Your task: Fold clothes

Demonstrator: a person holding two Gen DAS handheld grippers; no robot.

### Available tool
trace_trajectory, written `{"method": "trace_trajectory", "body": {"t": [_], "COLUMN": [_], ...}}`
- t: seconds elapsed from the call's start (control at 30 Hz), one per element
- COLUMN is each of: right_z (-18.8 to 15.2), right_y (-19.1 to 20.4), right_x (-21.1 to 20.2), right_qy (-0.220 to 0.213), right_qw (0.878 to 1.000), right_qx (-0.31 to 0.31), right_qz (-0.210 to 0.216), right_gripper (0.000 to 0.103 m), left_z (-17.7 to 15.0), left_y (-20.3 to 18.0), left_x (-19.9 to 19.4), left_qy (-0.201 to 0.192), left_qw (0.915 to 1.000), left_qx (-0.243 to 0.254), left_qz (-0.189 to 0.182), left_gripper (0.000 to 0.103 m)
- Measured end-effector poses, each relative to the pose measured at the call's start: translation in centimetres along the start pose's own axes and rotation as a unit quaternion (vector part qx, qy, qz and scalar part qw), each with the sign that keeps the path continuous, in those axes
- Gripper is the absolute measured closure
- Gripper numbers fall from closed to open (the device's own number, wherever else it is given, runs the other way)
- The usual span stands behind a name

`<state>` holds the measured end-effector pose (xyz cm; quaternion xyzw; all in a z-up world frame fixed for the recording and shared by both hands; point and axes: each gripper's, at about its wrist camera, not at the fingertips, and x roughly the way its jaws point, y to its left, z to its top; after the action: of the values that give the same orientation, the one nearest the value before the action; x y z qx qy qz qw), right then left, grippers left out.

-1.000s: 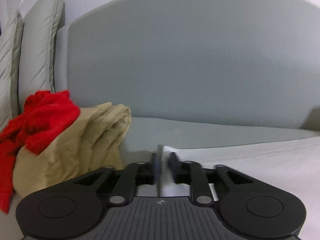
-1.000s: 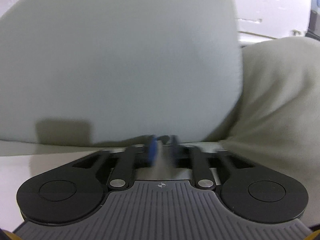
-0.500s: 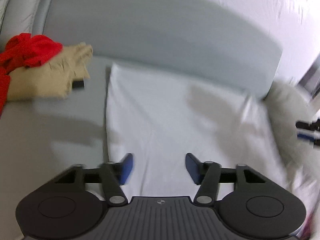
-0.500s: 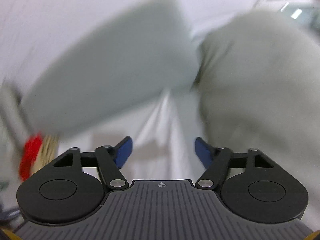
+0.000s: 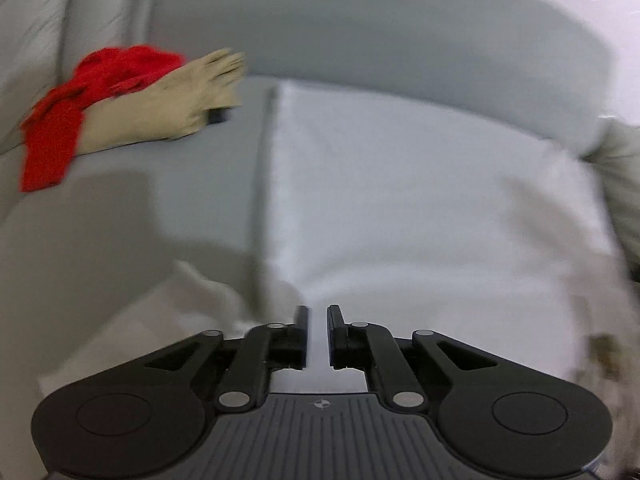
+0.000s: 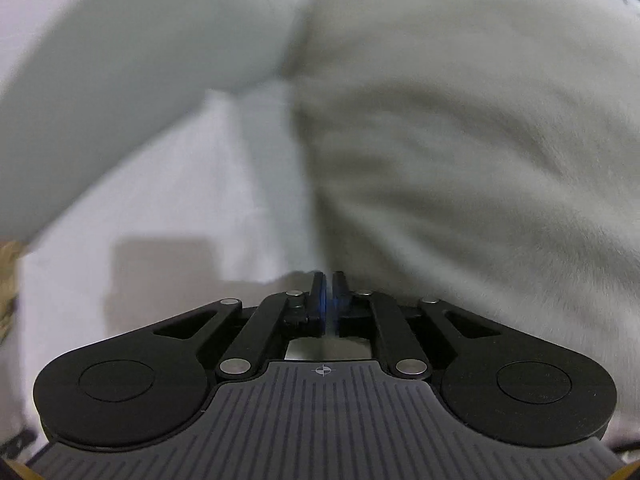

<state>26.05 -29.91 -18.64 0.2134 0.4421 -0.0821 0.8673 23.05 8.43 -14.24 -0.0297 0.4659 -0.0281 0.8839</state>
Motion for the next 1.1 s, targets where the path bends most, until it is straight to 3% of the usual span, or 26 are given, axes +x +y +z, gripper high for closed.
{"method": "trace_trajectory", "body": {"t": [0.03, 0.07, 0.13, 0.17, 0.2, 0.3, 0.37, 0.47, 0.6, 0.67, 0.77, 0.87, 1.0, 1.1], "right_z": [-0.9, -1.9, -3.2, -4.1, -5.1, -5.1, -5.6, -6.4, -8.7, -10.0, -11.8, -13.8, -17.1, -19.5], "right_y": [0.8, 1.8, 2.0, 1.2, 0.3, -1.7, -0.9, 0.0, 0.2, 1.1, 1.8, 3.3, 5.8, 6.7], "right_x": [-1.1, -1.8, -1.1, -0.7, -0.3, -2.7, -5.6, -12.0, -19.4, -23.2, -25.0, -21.9, -16.1, -14.3], "right_qy": [-0.011, -0.011, 0.032, 0.043, 0.054, 0.038, 0.038, 0.010, -0.018, -0.030, -0.035, -0.001, 0.036, 0.033], "right_qw": [1.000, 0.999, 0.996, 0.997, 0.997, 0.998, 0.998, 1.000, 0.997, 0.995, 0.991, 0.990, 0.984, 0.978], "right_qx": [-0.016, -0.027, -0.021, -0.001, 0.019, 0.050, 0.025, -0.007, -0.033, -0.049, -0.074, -0.115, -0.166, -0.206], "right_qz": [0.021, 0.046, 0.075, 0.065, 0.055, -0.029, -0.053, -0.004, 0.061, 0.084, 0.102, 0.087, 0.059, 0.027], "right_gripper": [0.092, 0.089, 0.088, 0.100, 0.103, 0.103, 0.096, 0.092, 0.065, 0.063, 0.044, 0.045, 0.068, 0.067], "left_z": [-0.6, -1.2, -3.0, -3.8, -4.1, -4.3, -4.6, -6.1, -8.6, -9.8, -11.4, -12.6, -14.6, -16.0], "left_y": [-0.9, -1.8, -2.2, -1.7, -1.0, 0.8, 1.2, 1.4, -0.1, -1.0, -1.9, -4.2, -7.4, -8.1], "left_x": [-0.4, -0.8, 0.0, 0.2, -0.1, -2.0, -4.3, -9.3, -14.9, -16.9, -16.7, -14.0, -10.8, -9.6], "left_qy": [-0.002, -0.004, 0.022, 0.020, 0.024, 0.052, 0.061, 0.030, -0.005, -0.017, -0.022, -0.026, -0.051, -0.030], "left_qw": [0.9998, 0.9994, 0.9995, 0.9997, 0.9997, 0.9967, 0.9955, 0.9985, 0.9995, 0.9987, 0.9985, 0.9985, 0.9947, 0.9936], "left_qx": [0.007, 0.015, 0.017, 0.008, -0.010, -0.050, -0.051, -0.043, -0.015, -0.001, 0.012, 0.036, 0.090, 0.108], "left_qz": [-0.016, -0.032, -0.014, -0.010, -0.001, 0.036, 0.051, 0.018, -0.029, -0.047, -0.048, -0.034, -0.001, 0.014], "left_gripper": [0.085, 0.083, 0.083, 0.083, 0.085, 0.090, 0.093, 0.082, 0.070, 0.062, 0.037, 0.038, 0.052, 0.056]}}
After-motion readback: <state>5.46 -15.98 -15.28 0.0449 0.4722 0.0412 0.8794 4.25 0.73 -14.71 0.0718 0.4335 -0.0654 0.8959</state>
